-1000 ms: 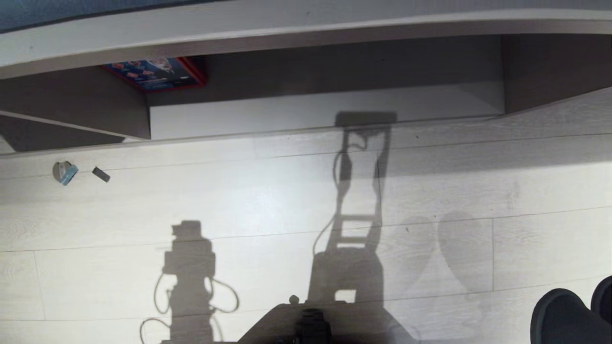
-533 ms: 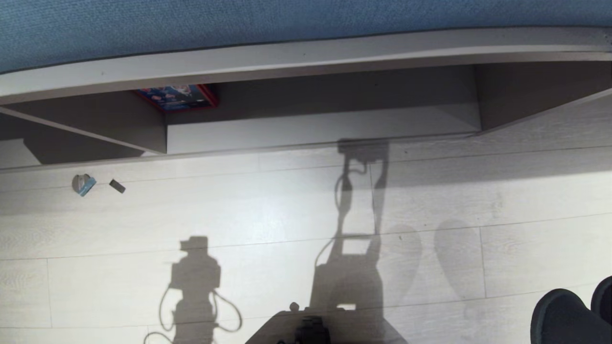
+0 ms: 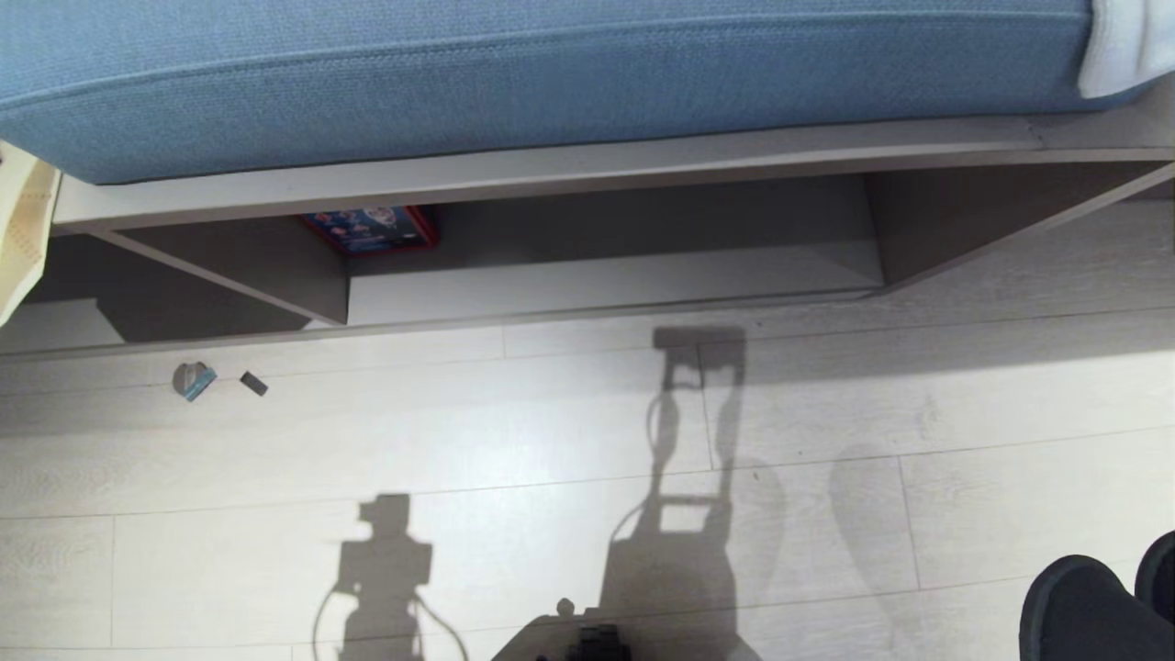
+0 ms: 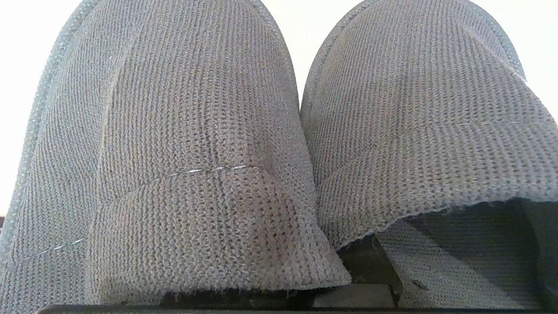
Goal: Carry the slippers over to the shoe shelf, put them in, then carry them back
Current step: Place the slippers on the floor
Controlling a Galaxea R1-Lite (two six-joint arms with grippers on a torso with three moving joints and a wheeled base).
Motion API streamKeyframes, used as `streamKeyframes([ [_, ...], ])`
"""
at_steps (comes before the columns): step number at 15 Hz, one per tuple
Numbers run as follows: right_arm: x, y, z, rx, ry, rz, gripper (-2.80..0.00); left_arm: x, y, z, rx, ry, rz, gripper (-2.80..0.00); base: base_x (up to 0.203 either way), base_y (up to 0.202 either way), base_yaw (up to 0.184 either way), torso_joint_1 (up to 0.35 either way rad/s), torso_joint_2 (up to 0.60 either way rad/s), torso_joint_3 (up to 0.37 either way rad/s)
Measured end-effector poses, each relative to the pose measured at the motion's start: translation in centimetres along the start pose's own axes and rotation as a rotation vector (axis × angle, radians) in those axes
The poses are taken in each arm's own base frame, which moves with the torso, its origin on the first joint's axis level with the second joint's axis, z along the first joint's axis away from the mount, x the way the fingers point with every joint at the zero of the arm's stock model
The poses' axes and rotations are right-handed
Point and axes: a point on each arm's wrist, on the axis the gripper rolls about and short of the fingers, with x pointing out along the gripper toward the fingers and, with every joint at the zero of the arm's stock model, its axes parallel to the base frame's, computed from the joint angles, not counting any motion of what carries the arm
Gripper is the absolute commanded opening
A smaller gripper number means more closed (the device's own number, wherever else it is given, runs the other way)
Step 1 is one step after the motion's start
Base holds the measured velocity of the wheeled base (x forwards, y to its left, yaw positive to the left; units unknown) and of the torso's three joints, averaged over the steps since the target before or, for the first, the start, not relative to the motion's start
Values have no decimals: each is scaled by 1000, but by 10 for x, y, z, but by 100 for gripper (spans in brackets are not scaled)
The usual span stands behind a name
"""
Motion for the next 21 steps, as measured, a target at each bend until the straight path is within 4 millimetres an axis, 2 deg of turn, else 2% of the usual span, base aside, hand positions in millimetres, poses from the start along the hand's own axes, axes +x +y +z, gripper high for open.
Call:
streamKeyframes([
  [21, 0, 0, 0, 2, 1, -1, -280, 0, 0, 0, -5, 0, 1, -280, 0, 0, 0, 3, 3, 201],
])
